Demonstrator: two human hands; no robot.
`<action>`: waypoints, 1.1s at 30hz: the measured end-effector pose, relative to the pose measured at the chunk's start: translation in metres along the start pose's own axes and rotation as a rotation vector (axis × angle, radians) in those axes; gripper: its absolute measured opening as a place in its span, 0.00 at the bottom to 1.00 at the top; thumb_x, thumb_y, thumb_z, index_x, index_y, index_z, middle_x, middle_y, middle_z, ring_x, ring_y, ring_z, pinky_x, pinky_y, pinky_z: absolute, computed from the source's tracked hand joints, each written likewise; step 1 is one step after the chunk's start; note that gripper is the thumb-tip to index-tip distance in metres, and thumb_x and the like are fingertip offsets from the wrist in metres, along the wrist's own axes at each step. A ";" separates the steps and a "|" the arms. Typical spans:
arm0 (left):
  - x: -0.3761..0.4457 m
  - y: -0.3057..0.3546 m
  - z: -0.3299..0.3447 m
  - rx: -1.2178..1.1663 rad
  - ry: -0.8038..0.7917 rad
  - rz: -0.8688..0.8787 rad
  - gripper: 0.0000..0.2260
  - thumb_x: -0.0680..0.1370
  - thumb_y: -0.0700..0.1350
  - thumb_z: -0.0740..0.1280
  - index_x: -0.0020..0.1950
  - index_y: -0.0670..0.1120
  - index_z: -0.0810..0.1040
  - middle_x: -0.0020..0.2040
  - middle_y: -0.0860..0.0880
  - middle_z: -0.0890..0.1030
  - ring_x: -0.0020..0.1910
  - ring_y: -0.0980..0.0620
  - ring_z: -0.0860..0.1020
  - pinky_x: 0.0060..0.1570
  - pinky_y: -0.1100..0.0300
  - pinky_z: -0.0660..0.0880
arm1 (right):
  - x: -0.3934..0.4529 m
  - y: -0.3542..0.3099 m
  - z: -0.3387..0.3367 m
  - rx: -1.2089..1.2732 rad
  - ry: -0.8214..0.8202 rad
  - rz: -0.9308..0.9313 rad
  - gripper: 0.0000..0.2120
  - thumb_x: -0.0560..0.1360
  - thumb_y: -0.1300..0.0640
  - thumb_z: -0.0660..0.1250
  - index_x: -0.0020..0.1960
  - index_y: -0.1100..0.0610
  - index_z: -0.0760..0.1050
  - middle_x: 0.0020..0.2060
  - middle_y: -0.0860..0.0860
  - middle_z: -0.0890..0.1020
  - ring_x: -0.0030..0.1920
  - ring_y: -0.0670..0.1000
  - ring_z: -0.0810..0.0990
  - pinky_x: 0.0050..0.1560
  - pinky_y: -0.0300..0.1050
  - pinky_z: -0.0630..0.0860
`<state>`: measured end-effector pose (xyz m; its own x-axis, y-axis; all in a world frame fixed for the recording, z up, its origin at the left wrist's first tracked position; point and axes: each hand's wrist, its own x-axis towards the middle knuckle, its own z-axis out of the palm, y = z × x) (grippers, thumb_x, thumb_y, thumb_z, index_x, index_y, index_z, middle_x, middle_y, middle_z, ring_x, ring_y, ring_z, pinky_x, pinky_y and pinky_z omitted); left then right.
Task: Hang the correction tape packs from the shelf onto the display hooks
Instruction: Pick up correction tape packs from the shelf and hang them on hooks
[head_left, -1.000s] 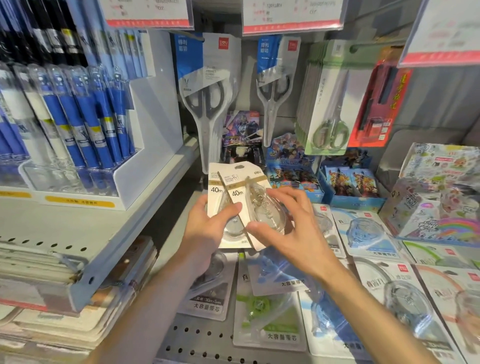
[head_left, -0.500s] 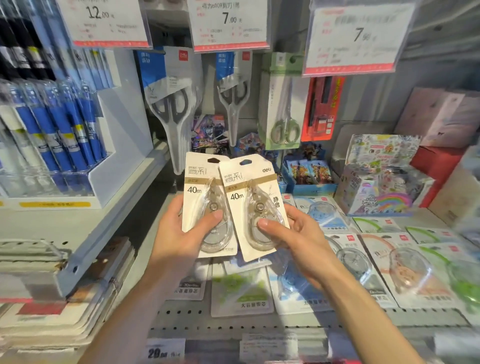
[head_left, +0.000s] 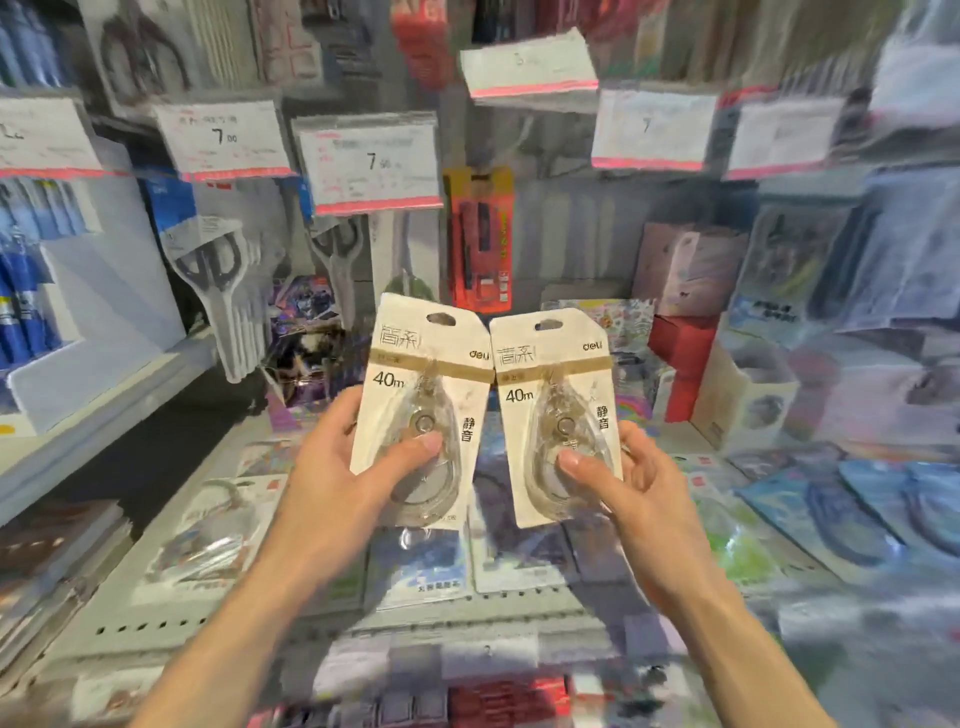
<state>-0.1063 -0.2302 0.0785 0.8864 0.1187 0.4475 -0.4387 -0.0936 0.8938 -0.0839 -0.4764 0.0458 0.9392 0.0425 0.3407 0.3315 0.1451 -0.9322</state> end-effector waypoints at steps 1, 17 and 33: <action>-0.001 0.004 0.017 0.003 0.000 0.010 0.16 0.68 0.53 0.79 0.53 0.66 0.81 0.50 0.56 0.88 0.47 0.55 0.87 0.40 0.61 0.82 | -0.001 -0.006 -0.017 -0.014 -0.005 -0.012 0.18 0.66 0.47 0.80 0.55 0.45 0.83 0.53 0.52 0.89 0.53 0.53 0.88 0.47 0.38 0.82; 0.032 0.069 0.236 0.140 0.056 0.149 0.14 0.75 0.40 0.76 0.56 0.54 0.79 0.48 0.57 0.88 0.42 0.59 0.86 0.36 0.68 0.79 | 0.053 -0.070 -0.246 -0.136 -0.192 -0.082 0.21 0.66 0.38 0.78 0.58 0.35 0.79 0.56 0.44 0.88 0.57 0.46 0.87 0.55 0.42 0.82; 0.097 0.043 0.260 0.241 0.016 0.163 0.14 0.76 0.47 0.77 0.57 0.59 0.77 0.51 0.66 0.84 0.48 0.63 0.83 0.47 0.64 0.79 | 0.110 -0.086 -0.270 -0.245 0.015 -0.142 0.09 0.76 0.52 0.76 0.54 0.42 0.80 0.50 0.46 0.89 0.50 0.48 0.88 0.56 0.55 0.82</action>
<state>-0.0014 -0.4797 0.1526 0.8036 0.0980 0.5870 -0.5259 -0.3449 0.7775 0.0148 -0.7507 0.1309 0.8823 0.0242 0.4701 0.4702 -0.0944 -0.8775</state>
